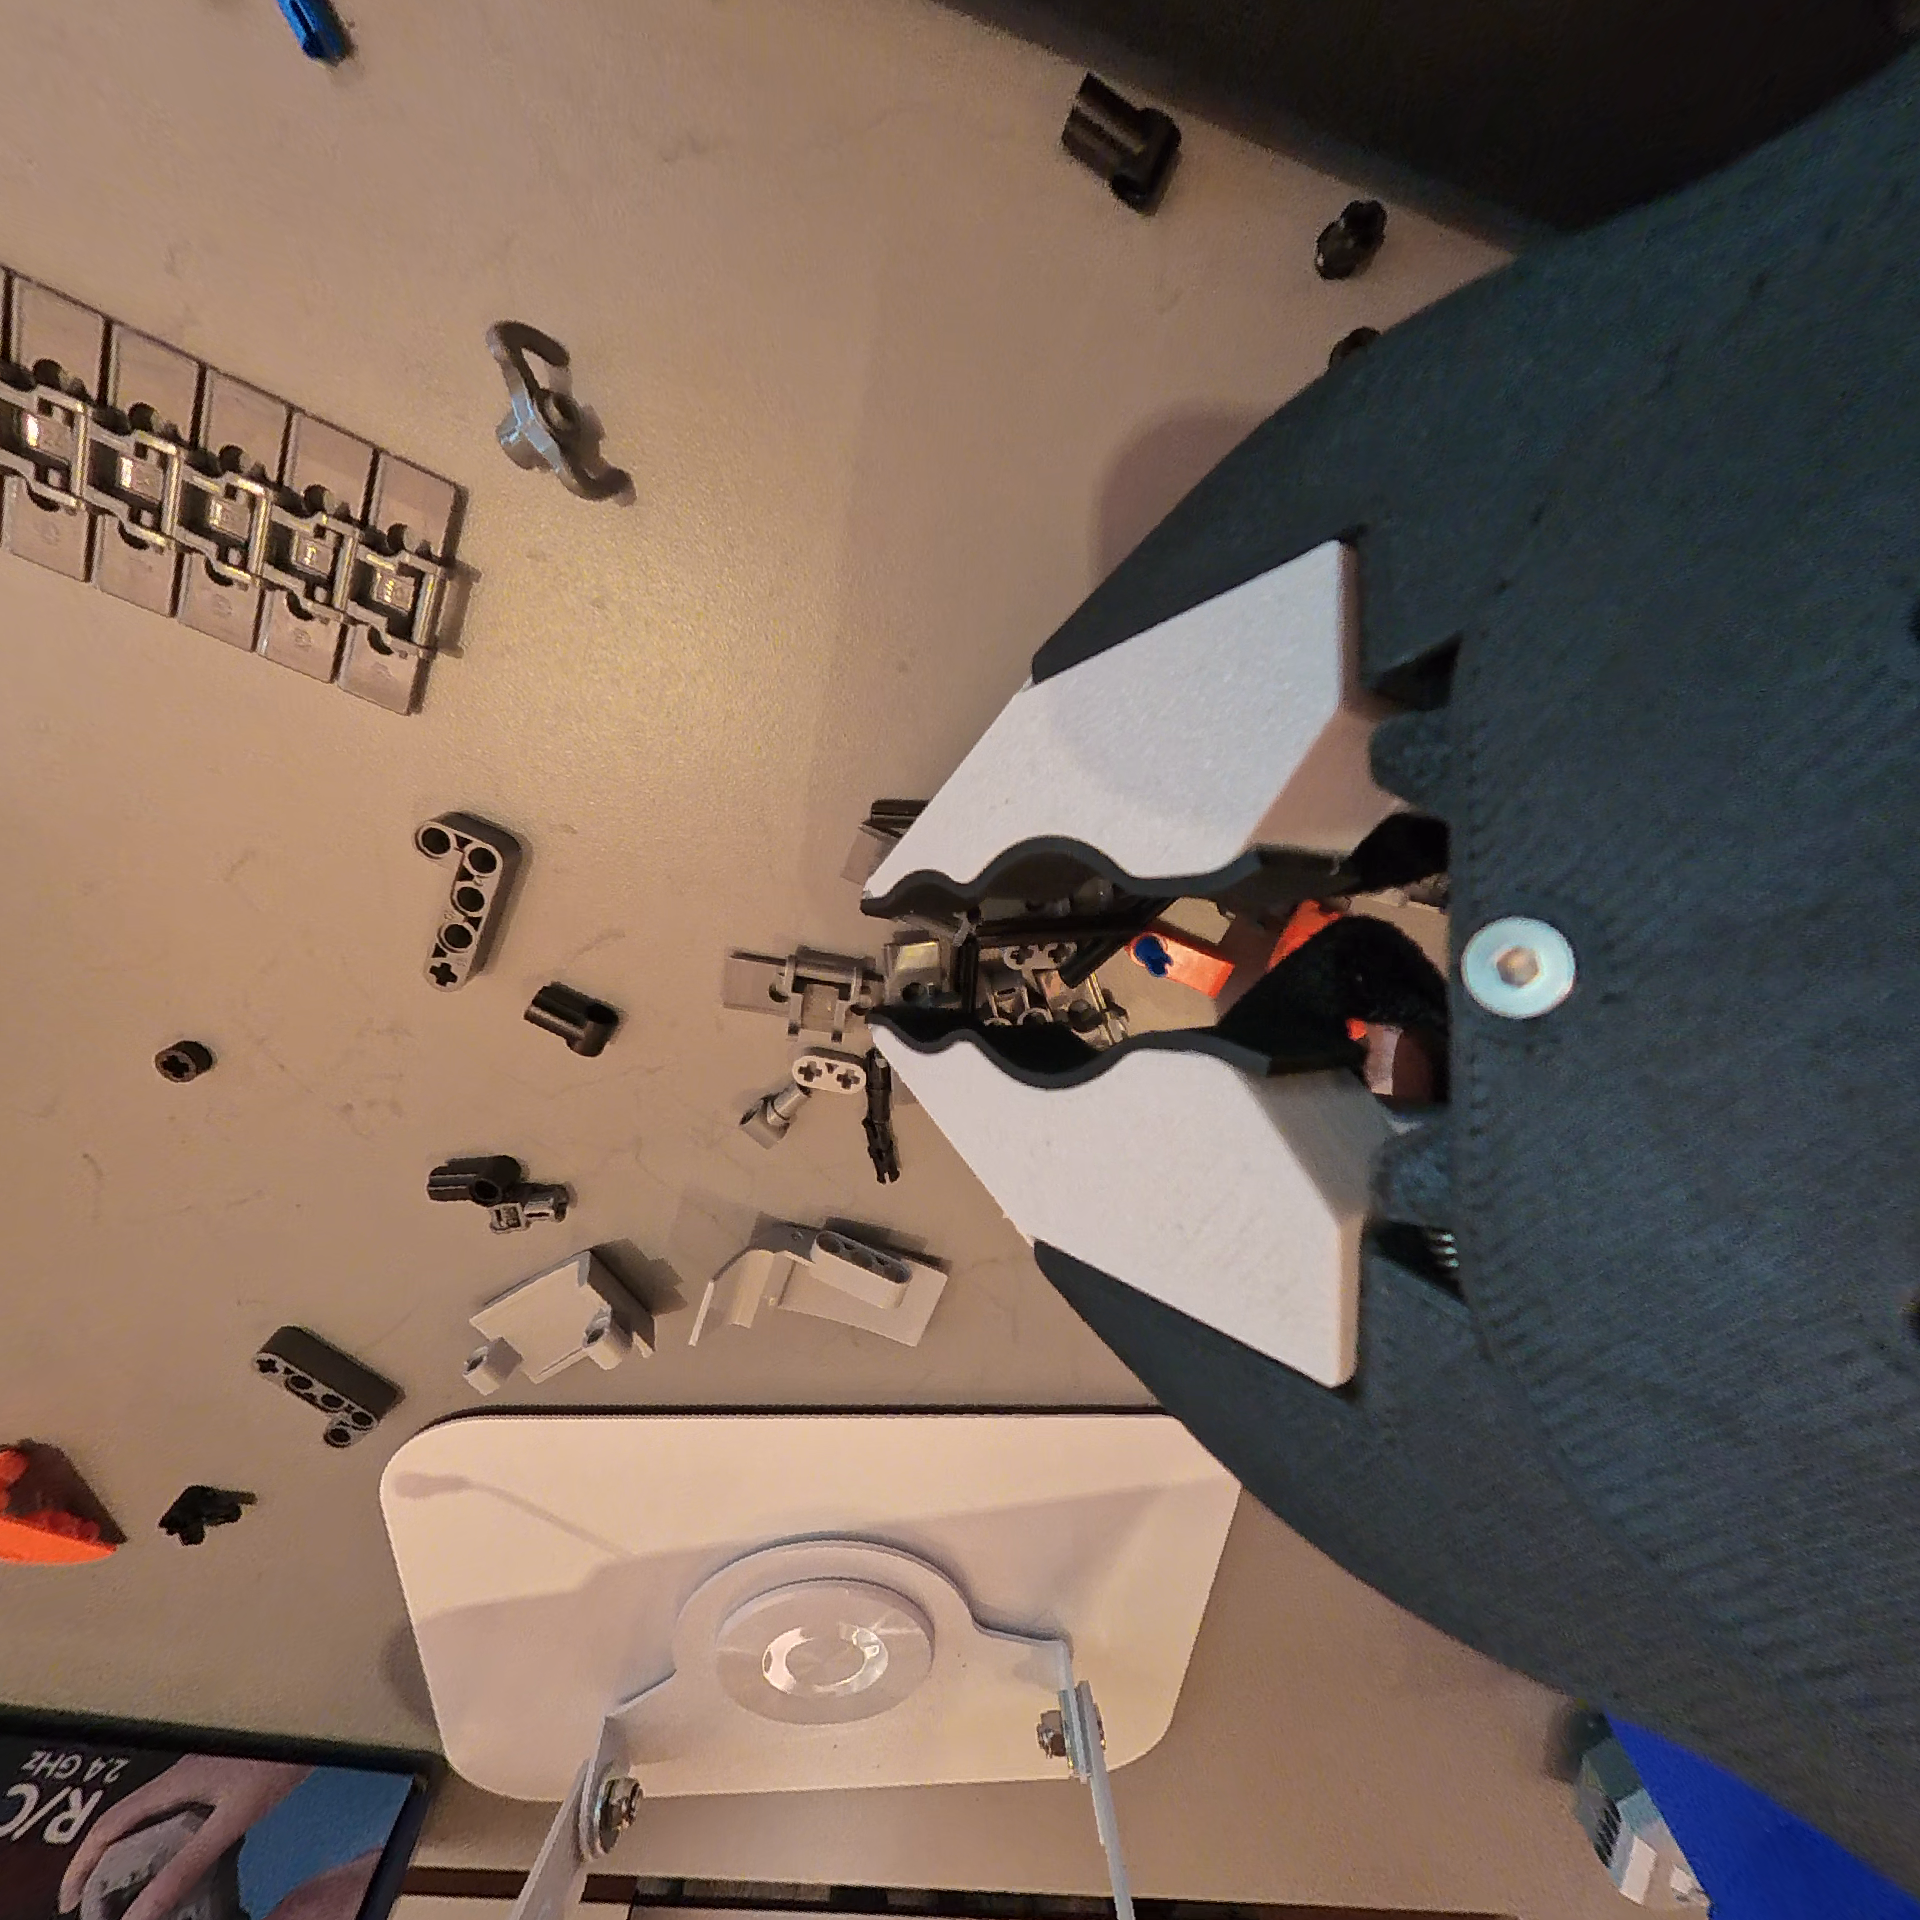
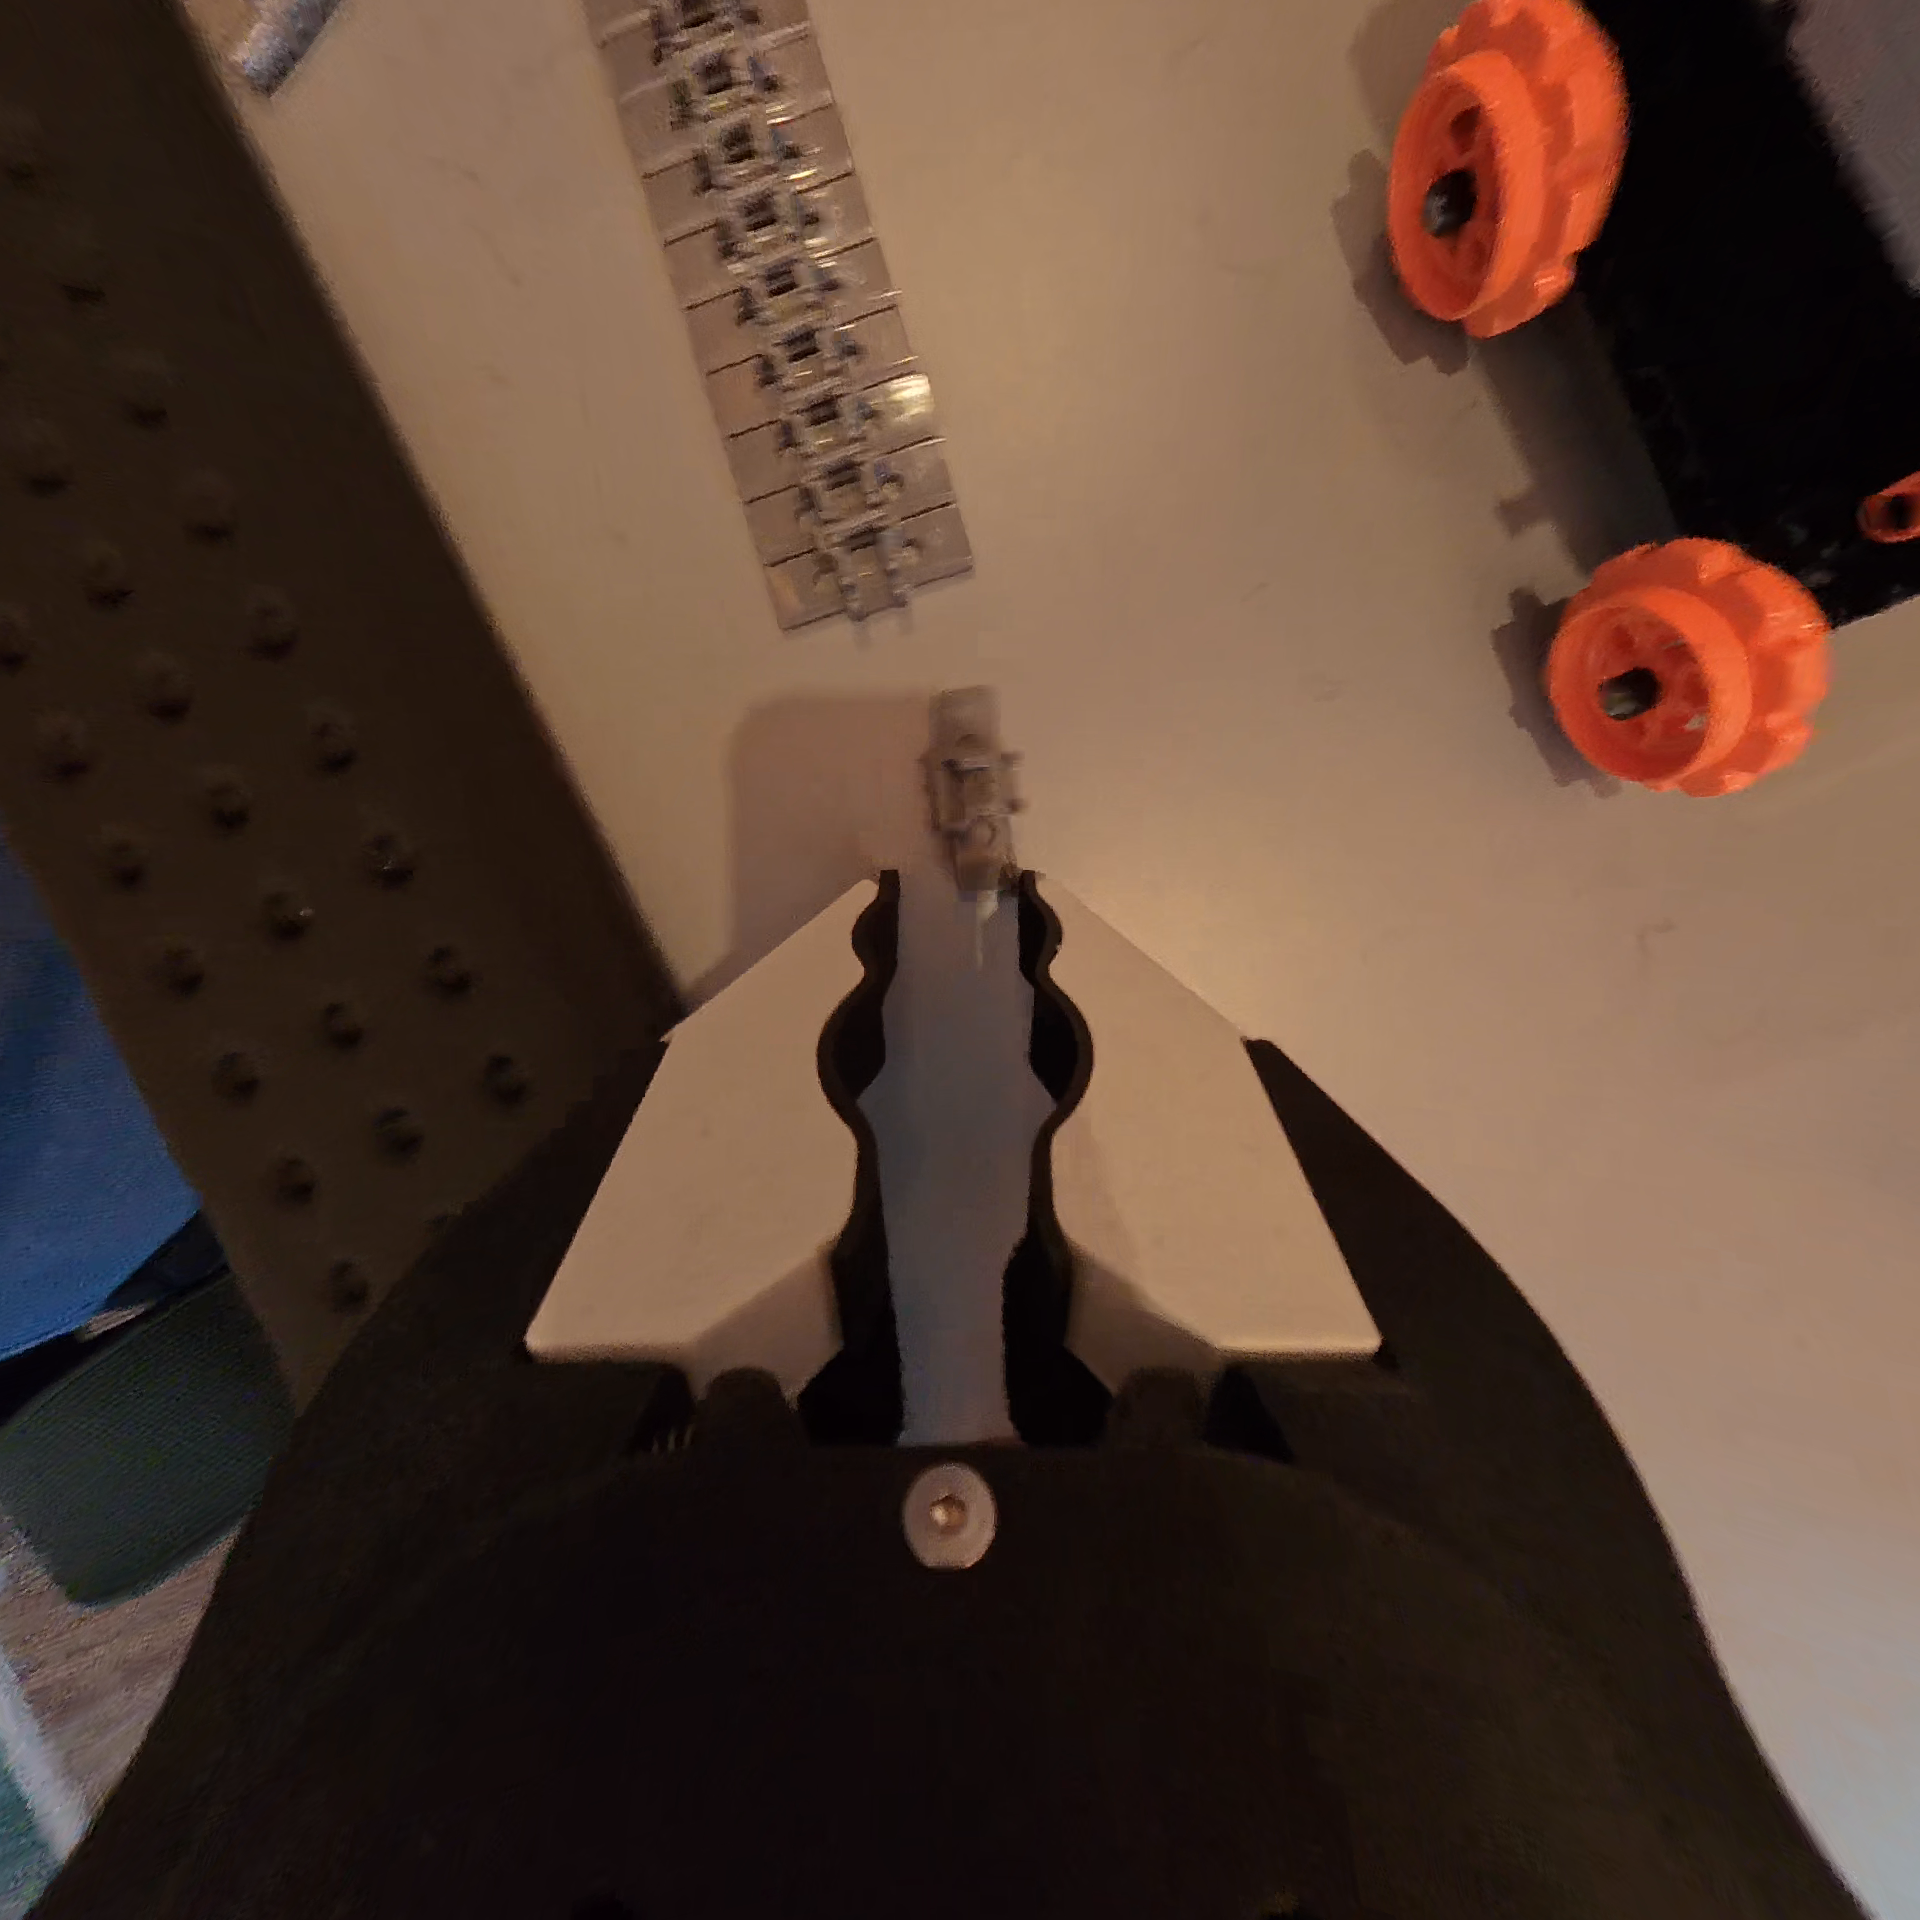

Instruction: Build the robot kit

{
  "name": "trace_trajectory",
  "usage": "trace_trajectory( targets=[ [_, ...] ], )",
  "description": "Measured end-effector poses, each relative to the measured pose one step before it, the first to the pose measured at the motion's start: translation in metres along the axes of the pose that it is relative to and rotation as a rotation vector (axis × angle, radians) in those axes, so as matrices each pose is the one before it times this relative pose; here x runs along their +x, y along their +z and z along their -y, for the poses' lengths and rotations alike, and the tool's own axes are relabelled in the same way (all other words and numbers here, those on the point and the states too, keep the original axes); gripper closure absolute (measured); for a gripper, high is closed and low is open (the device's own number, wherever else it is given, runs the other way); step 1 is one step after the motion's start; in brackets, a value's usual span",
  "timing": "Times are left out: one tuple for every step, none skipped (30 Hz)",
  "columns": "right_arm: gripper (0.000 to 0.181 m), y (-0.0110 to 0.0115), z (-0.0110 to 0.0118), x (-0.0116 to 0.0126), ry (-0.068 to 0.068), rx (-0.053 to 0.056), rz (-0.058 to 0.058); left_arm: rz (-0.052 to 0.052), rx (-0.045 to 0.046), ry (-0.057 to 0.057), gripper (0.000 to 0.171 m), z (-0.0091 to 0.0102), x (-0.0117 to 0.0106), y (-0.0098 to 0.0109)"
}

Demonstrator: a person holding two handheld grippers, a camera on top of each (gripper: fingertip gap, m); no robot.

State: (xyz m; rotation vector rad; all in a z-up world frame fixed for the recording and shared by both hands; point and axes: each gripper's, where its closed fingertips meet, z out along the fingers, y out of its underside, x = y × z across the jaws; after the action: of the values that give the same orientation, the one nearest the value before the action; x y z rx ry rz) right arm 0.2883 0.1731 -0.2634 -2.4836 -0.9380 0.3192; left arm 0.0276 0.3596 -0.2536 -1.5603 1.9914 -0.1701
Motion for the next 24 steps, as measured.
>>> trace_trajectory(
  targets=[
    [0.161,-0.00097,-0.00153,-0.00910,0.0049,-0.0089,0.0400,-0.0016,-0.00036,-0.0002,0.155,0.00004,0.00015,0.00019],
    [0.160,-0.00063,-0.00081,-0.00879,-0.0050,-0.0039,0.0345,-0.0016,-0.00057,-0.0003,0.155,-0.00010,0.00009,0.00014],
    [0.161,-0.00118,0.00198,-0.00909,-0.0134,0.0162,0.0344,-0.0011,-0.00040,0.0003,0.155,0.00005,-0.00007,0.00013],
    [0.162,-0.00199,0.00391,-0.00806,-0.0076,0.0291,0.0325,-0.0013,-0.00067,0.0003,0.155,0.00007,0.00019,0.00027],
    [0.162,-0.00259,0.00291,-0.00257,-0.0019,0.0206,0.0039,-0.0024,-0.00105,0.0005,0.155,-0.00007,0.00041,0.00041],
    [0.162,-0.00295,0.00071,0.00397,-0.0097,0.0069,-0.0325,-0.0017,-0.00165,0.0015,0.155,-0.00015,0.00058,0.00046],
    [0.162,-0.00212,-0.00157,0.00701,-0.0111,-0.0042,-0.0442,-0.0003,-0.00100,0.0008,0.156,0.00008,0.00026,0.00041],
    [0.161,-0.00034,-0.00364,0.00674,0.0025,-0.0170,-0.0320,0.0001,-0.00079,0.0000,0.156,0.00020,0.00013,0.00005],
    [0.158,0.00190,-0.00340,0.00367,0.0098,-0.0155,-0.0085,0.0003,-0.00093,0.0006,0.156,0.00015,-0.00003,0.00006],
    [0.159,0.00342,-0.00143,-0.00061,0.0066,-0.0055,0.0126,0.0001,-0.00012,-0.0001,0.156,0.00018,0.00007,0.00007],
    [0.159,0.00435,-0.00110,-0.00186,0.0009,-0.0078,0.0129,0.0002,-0.00002,-0.0007,0.156,0.00008,0.00001,0.00005],
    [0.162,0.00249,0.00230,-0.00198,-0.0061,0.0073,0.0056,-0.0002,0.00011,-0.0013,0.156,-0.00001,0.00002,0.00003],
    [0.161,0.00150,0.00298,-0.00411,-0.0075,0.0069,0.0147,-0.0002,0.00015,-0.0013,0.156,0.00000,-0.00010,-0.00002],
    [0.161,0.00194,0.00281,-0.00626,-0.0146,0.0072,0.0240,0.0000,0.00006,-0.0007,0.156,-0.00001,-0.00011,0.00019],
    [0.160,0.00209,0.00310,-0.00610,-0.0181,0.0107,0.0213,-0.0001,0.00010,-0.0002,0.156,0.00015,-0.00009,0.00013],
    [0.159,0.00080,0.00127,-0.00273,-0.0137,0.0025,0.0070,-0.0003,0.00024,0.0003,0.156,0.00020,-0.00001,0.00012],
    [0.161,-0.00183,0.00127,0.00179,-0.0161,0.0079,-0.0153,-0.0003,0.00094,0.0009,0.156,0.00032,0.00017,0.00020],
    [0.165,-0.00449,0.00281,0.00547,-0.0140,0.0222,-0.0315,-0.0009,0.00093,0.0000,0.157,0.00030,0.00010,0.00017],
    [0.167,-0.00522,0.00327,0.00628,-0.0034,0.0264,-0.0282,-0.0009,0.00041,-0.0004,0.157,0.00020,0.00003,0.00016],
    [0.167,-0.00423,0.00371,0.00631,0.0008,0.0266,-0.0261,-0.0008,0.00019,-0.0002,0.157,0.00011,0.00012,0.00007],
    [0.167,-0.00191,0.00333,0.00575,-0.0028,0.0209,-0.0269,-0.0003,0.00038,0.0000,0.157,0.00022,0.00001,0.00013],
    [0.165,0.00042,0.00067,0.00296,-0.0018,-0.0002,-0.0140,0.0002,0.00031,-0.0002,0.157,0.00013,-0.00002,0.00007],
    [0.161,0.00234,-0.00237,0.00132,-0.0014,-0.0222,-0.0100,0.0000,0.00000,-0.0006,0.157,-0.00003,-0.00005,0.00002],
    [0.160,0.00309,-0.00256,0.00184,-0.0081,-0.0235,-0.0197,0.0008,0.00012,-0.0008,0.157,-0.00001,-0.00015,0.00003]
  ],
)
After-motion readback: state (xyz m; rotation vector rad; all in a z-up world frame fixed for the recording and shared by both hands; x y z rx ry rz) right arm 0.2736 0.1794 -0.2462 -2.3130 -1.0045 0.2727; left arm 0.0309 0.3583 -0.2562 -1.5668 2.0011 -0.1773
